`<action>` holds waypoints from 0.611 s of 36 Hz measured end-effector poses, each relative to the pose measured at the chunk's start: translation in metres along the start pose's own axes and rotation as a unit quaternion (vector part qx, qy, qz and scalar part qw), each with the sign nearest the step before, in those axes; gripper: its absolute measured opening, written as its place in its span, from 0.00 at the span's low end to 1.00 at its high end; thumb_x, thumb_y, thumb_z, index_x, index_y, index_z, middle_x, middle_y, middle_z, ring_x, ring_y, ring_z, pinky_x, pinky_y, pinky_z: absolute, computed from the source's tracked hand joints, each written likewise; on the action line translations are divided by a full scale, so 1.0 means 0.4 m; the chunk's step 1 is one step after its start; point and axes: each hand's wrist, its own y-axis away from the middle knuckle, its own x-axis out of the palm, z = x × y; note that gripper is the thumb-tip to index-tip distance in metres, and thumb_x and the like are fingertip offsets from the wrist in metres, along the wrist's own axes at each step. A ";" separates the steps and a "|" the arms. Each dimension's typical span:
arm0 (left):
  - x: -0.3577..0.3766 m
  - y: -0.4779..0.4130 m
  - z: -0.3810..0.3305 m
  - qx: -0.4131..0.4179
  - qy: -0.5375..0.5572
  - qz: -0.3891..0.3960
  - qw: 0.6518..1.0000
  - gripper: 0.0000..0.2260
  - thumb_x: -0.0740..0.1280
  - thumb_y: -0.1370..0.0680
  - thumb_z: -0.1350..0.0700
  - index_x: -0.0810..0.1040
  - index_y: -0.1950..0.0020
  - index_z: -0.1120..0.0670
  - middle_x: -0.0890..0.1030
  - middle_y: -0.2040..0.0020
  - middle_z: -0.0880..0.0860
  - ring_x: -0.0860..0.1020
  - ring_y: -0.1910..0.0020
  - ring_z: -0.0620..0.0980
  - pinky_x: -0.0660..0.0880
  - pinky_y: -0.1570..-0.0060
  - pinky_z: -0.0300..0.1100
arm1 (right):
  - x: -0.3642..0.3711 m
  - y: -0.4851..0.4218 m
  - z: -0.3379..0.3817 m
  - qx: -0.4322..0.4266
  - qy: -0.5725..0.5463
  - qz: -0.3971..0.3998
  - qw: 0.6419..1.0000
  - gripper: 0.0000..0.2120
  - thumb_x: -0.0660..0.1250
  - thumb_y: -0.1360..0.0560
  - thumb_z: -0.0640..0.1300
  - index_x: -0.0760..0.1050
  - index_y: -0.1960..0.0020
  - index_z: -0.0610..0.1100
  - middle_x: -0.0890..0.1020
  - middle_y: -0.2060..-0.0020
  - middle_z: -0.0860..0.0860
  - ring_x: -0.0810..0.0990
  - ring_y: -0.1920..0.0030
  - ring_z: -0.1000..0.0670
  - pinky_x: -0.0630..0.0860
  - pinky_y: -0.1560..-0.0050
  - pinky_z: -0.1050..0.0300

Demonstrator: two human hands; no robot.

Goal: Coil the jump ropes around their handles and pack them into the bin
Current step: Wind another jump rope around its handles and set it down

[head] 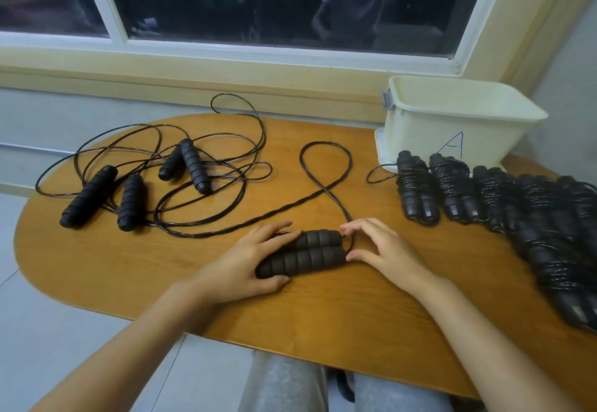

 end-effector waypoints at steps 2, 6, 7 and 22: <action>-0.002 0.010 0.006 0.017 0.011 -0.014 1.000 0.29 0.66 0.23 0.42 0.62 0.23 0.41 0.57 0.23 0.38 0.56 0.25 0.38 0.58 0.30 0.32 | -0.012 0.000 -0.002 0.010 0.046 0.031 0.998 0.26 0.69 0.26 0.58 0.67 0.30 0.63 0.65 0.30 0.64 0.62 0.31 0.63 0.66 0.30 0.52; -0.001 0.017 0.021 0.030 -0.008 -0.034 0.999 0.24 0.65 0.21 0.44 0.67 0.25 0.41 0.60 0.22 0.39 0.58 0.24 0.39 0.60 0.29 0.34 | -0.033 -0.007 -0.005 -0.008 0.149 0.056 0.987 0.31 0.65 0.24 0.59 0.61 0.23 0.57 0.58 0.24 0.64 0.48 0.25 0.64 0.59 0.28 0.50; 0.000 0.016 0.024 0.030 -0.011 -0.037 0.999 0.24 0.65 0.21 0.45 0.67 0.25 0.41 0.61 0.22 0.39 0.59 0.25 0.40 0.62 0.29 0.37 | -0.038 -0.010 -0.003 -0.013 0.171 0.057 0.984 0.30 0.63 0.24 0.60 0.62 0.24 0.57 0.58 0.24 0.63 0.47 0.24 0.62 0.59 0.27 0.49; 0.012 -0.050 0.019 -0.045 -0.030 -0.088 0.995 0.23 0.64 0.20 0.49 0.65 0.25 0.43 0.61 0.23 0.42 0.61 0.27 0.40 0.63 0.31 0.39 | -0.051 0.000 -0.051 -0.064 0.263 -0.073 0.960 0.09 0.69 0.23 0.44 0.80 0.45 0.42 0.81 0.48 0.49 0.78 0.41 0.47 0.63 0.28 0.52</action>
